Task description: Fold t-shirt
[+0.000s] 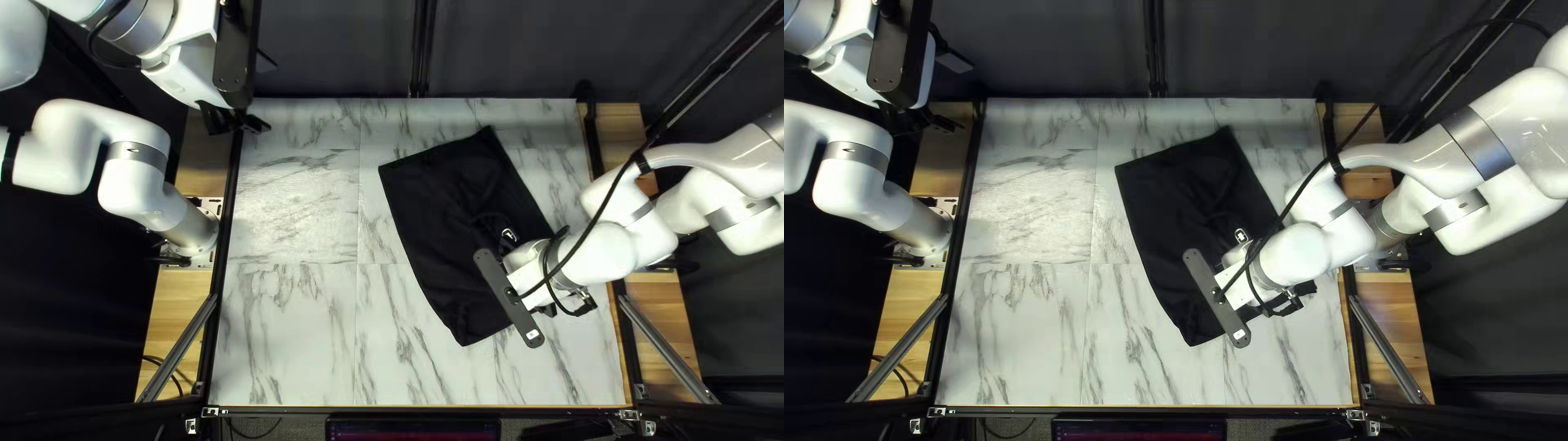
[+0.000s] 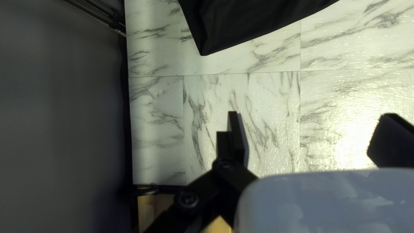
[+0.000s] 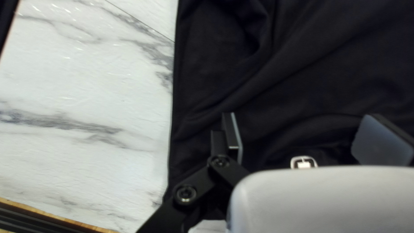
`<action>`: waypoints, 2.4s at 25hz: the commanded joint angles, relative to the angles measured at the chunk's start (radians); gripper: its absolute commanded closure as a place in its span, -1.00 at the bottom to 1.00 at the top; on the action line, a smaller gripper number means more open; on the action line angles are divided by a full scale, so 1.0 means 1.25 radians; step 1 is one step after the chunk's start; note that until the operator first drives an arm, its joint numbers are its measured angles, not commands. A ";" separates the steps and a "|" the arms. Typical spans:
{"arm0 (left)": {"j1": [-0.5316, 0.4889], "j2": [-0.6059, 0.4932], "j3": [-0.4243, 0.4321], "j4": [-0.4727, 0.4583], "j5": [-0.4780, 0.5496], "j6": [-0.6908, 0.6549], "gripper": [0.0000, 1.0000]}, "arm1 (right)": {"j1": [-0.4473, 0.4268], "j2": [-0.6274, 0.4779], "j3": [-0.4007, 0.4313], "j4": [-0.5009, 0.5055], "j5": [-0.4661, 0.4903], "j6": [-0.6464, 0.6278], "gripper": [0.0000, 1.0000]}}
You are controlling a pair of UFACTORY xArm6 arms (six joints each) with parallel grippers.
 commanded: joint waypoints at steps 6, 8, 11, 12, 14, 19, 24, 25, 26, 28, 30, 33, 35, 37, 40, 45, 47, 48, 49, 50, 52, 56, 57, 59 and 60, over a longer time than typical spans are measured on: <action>0.000 0.000 0.000 0.000 0.000 0.000 -1.00 | 0.053 0.294 -0.236 -0.146 0.021 0.135 -1.00; 0.000 0.000 0.000 0.000 0.000 0.000 -1.00 | 0.094 0.415 -0.349 -0.201 0.093 0.202 -1.00; 0.000 0.000 0.000 0.000 0.000 0.000 -1.00 | 0.130 0.496 -0.434 -0.231 0.164 0.239 -1.00; 0.000 0.000 0.000 0.000 0.000 0.000 -1.00 | 0.142 0.515 -0.455 -0.241 0.187 0.248 -1.00; 0.000 0.000 0.000 0.000 0.000 0.000 -1.00 | 0.157 0.540 -0.485 -0.252 0.220 0.256 -1.00; 0.000 0.000 0.000 0.000 0.000 0.000 -1.00 | 0.173 0.551 -0.481 -0.281 0.234 0.262 -1.00; 0.000 0.000 0.000 0.000 0.000 0.000 -1.00 | 0.172 0.491 -0.396 -0.309 0.204 0.256 -1.00; 0.000 0.000 0.000 0.000 0.000 0.000 -1.00 | 0.171 0.483 -0.385 -0.314 0.200 0.252 -1.00; 0.000 0.000 0.000 0.000 0.000 0.000 -1.00 | 0.168 0.475 -0.377 -0.317 0.195 0.249 -1.00; 0.000 0.000 0.000 0.000 0.000 0.000 -1.00 | 0.160 0.468 -0.367 -0.328 0.185 0.234 -1.00; 0.000 0.000 0.000 0.000 0.000 0.000 -1.00 | 0.154 0.488 -0.383 -0.336 0.179 0.223 -1.00; 0.000 0.000 0.000 0.000 0.000 0.000 -1.00 | 0.152 0.519 -0.402 -0.344 0.171 0.216 -1.00; 0.000 0.000 0.000 0.000 0.000 0.000 -1.00 | 0.155 0.528 -0.399 -0.348 0.160 0.218 -1.00; 0.000 0.000 0.000 0.000 0.000 0.000 -1.00 | 0.157 0.521 -0.380 -0.349 0.150 0.222 -1.00; 0.000 0.000 0.000 0.000 0.000 0.000 -1.00 | 0.156 0.519 -0.380 -0.348 0.150 0.218 -1.00; 0.000 0.000 0.000 0.000 0.000 0.000 -1.00 | 0.136 0.543 -0.403 -0.363 0.139 0.204 -1.00; 0.000 0.000 0.000 0.000 0.000 0.000 -1.00 | 0.127 0.554 -0.409 -0.372 0.130 0.202 -1.00; 0.000 0.000 0.000 0.000 0.000 0.000 -1.00 | 0.123 0.558 -0.412 -0.375 0.127 0.201 -1.00; 0.000 0.000 0.000 0.000 0.000 0.000 -1.00 | 0.121 0.562 -0.415 -0.379 0.124 0.200 -1.00; 0.000 0.000 0.000 0.000 0.000 0.000 -1.00 | 0.119 0.564 -0.416 -0.381 0.122 0.200 -1.00; 0.000 0.000 0.000 0.000 0.000 0.000 -1.00 | 0.119 0.568 -0.424 -0.384 0.122 0.199 -1.00; 0.000 0.000 0.000 0.000 0.000 0.000 -1.00 | 0.125 0.582 -0.454 -0.390 0.133 0.194 -1.00; 0.000 0.000 0.000 0.000 0.000 0.000 -1.00 | 0.126 0.588 -0.463 -0.393 0.135 0.194 -1.00; 0.000 0.000 0.000 0.000 0.000 0.000 -1.00 | 0.129 0.597 -0.478 -0.397 0.138 0.192 -1.00; 0.000 0.000 0.000 0.000 0.000 0.000 -1.00 | 0.130 0.600 -0.482 -0.399 0.138 0.193 -1.00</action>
